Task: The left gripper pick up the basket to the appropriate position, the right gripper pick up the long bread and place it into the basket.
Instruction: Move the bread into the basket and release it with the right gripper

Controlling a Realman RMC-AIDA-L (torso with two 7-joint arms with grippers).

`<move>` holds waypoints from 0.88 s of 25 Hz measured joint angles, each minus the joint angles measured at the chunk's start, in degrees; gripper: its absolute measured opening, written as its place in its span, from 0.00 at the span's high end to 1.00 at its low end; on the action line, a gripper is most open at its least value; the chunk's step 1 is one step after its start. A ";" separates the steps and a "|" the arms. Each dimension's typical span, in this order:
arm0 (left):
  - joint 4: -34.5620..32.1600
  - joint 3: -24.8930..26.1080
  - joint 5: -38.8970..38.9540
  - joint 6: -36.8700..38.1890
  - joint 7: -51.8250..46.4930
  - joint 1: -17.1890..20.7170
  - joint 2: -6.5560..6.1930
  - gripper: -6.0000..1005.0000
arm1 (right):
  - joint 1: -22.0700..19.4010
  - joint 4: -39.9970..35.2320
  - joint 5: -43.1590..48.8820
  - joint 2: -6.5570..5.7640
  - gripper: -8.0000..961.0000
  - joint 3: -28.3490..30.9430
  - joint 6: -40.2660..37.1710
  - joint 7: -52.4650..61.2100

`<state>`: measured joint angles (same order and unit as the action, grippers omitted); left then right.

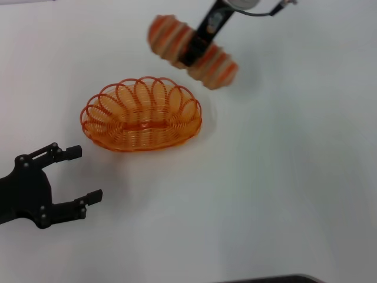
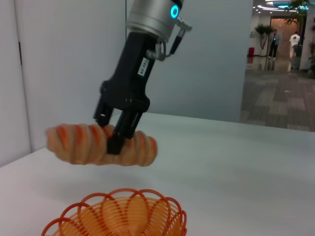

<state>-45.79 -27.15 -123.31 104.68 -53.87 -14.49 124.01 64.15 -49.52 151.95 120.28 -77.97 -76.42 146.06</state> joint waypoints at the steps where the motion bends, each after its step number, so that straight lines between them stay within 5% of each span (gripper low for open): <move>1: 0.08 0.00 0.00 -0.01 0.00 -0.05 0.00 0.13 | 0.20 -0.35 -1.55 0.01 0.40 -0.49 0.11 -1.50; 22: 1.49 0.00 0.36 0.28 -0.14 -0.53 0.00 0.13 | 1.24 -0.93 -14.70 0.52 0.60 -14.03 -0.13 -18.11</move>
<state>-44.30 -27.15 -122.95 104.96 -54.01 -15.02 124.01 65.39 -50.45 137.26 120.81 -92.00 -76.55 127.96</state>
